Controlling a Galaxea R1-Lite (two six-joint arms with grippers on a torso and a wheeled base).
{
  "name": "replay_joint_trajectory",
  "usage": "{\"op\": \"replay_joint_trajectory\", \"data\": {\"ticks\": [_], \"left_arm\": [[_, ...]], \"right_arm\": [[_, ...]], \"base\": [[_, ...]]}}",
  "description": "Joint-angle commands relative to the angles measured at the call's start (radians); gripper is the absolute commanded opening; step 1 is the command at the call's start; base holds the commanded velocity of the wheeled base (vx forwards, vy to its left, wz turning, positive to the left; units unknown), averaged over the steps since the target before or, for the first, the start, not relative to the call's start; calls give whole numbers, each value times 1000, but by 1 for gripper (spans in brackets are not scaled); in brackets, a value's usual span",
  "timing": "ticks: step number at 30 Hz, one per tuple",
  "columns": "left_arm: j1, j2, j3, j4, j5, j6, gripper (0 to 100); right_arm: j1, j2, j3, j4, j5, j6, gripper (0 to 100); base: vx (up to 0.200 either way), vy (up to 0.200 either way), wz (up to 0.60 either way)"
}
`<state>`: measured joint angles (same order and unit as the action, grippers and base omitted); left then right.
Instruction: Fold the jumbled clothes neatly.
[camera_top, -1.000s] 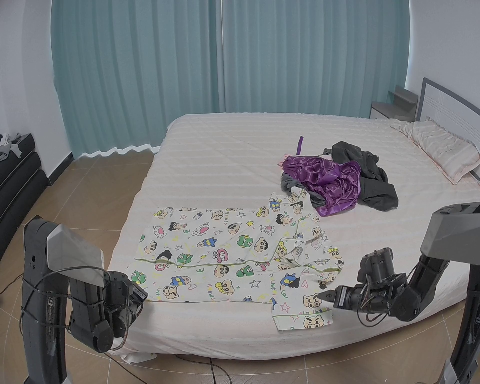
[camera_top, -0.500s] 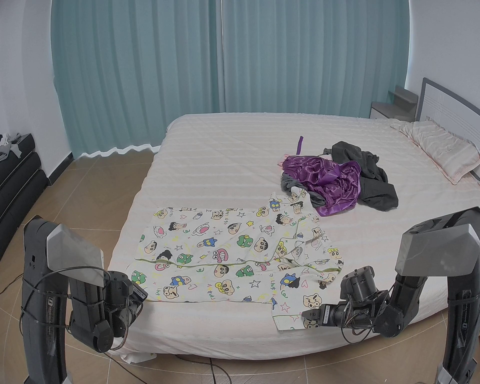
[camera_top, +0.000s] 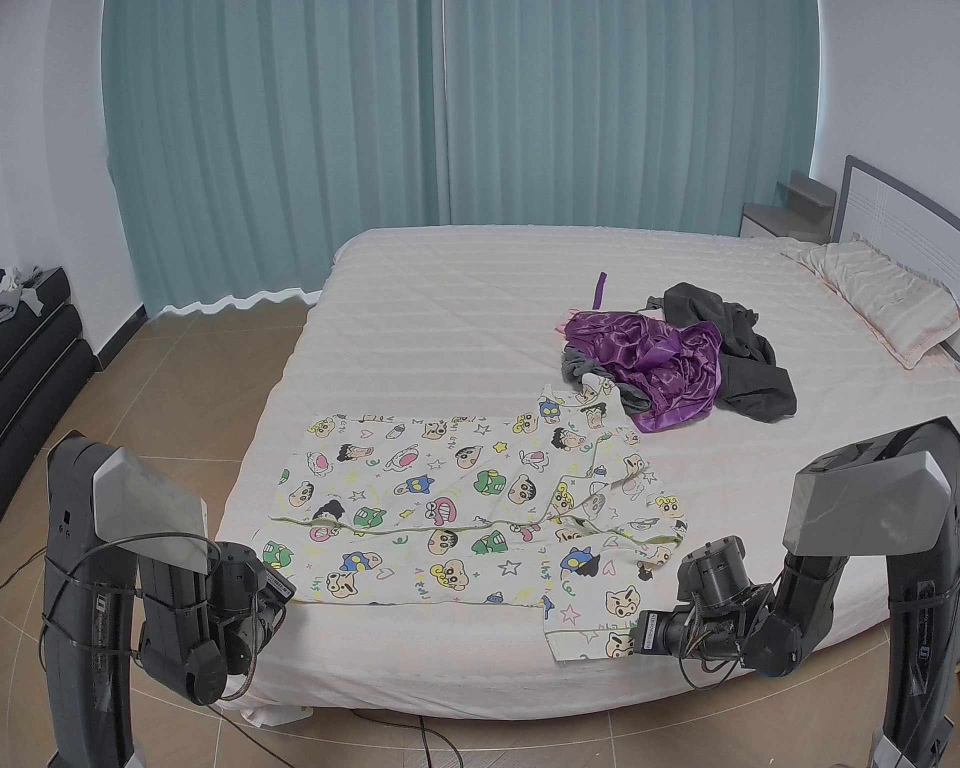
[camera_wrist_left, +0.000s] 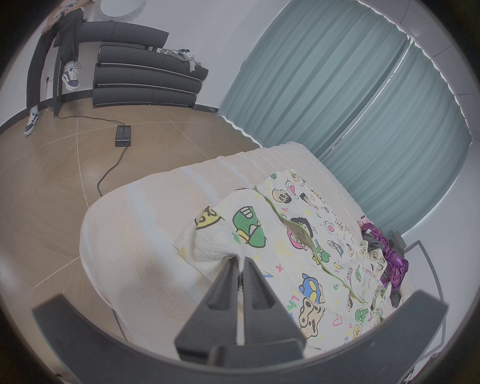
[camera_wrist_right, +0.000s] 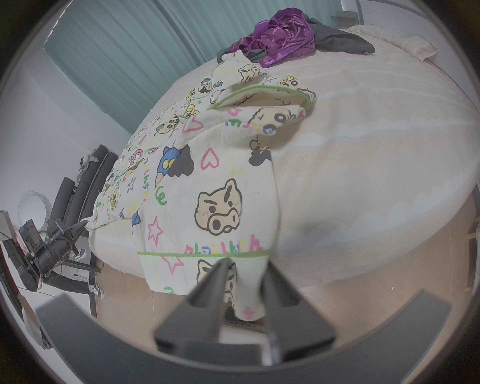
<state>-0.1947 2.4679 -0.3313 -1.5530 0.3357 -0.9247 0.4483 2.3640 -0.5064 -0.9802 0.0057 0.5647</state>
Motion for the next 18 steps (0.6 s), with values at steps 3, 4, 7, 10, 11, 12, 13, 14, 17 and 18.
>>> {"op": "replay_joint_trajectory", "data": {"ticks": [3, 4, 7, 10, 11, 12, 13, 14, 17, 18], "left_arm": [[-2, -4, 5, -18, 2, 0, 0], [-2, -4, 6, -18, 2, 0, 0], [-2, -9, 11, -18, 2, 0, 0], [-2, -15, 18, -18, 8, 3, 0], [-2, -18, 21, -18, 9, 4, 0], [-2, -30, 31, -18, 9, 3, 0], [-2, -52, 47, -18, 3, 0, 0], [-2, -61, 55, -18, 3, -2, 0], [-2, -99, 81, -18, 2, -2, 0], [-2, -106, 87, -18, 2, -2, 0]], "right_arm": [[-11, -54, 46, 2, -7, 1, 0], [-13, -65, 55, 3, -7, 1, 0], [-19, -101, 94, 3, -6, 1, 0], [-20, -155, 135, 8, 0, 3, 0], [-20, -167, 141, 9, 0, 3, 0], [-19, -192, 157, 12, 2, 3, 0], [-17, -218, 178, 14, 3, 1, 0], [-17, -227, 186, 14, 3, 1, 0], [-20, -290, 221, 15, 3, 1, 0], [-20, -307, 229, 14, 3, 3, 0]], "base": [[0, 0, 0], [0, 0, 0], [0, 0, 0], [0, 0, 0], [0, 0, 0], [0, 0, 0], [0, 0, 0], [0, 0, 0], [0, 0, 0], [0, 0, 0]]}}
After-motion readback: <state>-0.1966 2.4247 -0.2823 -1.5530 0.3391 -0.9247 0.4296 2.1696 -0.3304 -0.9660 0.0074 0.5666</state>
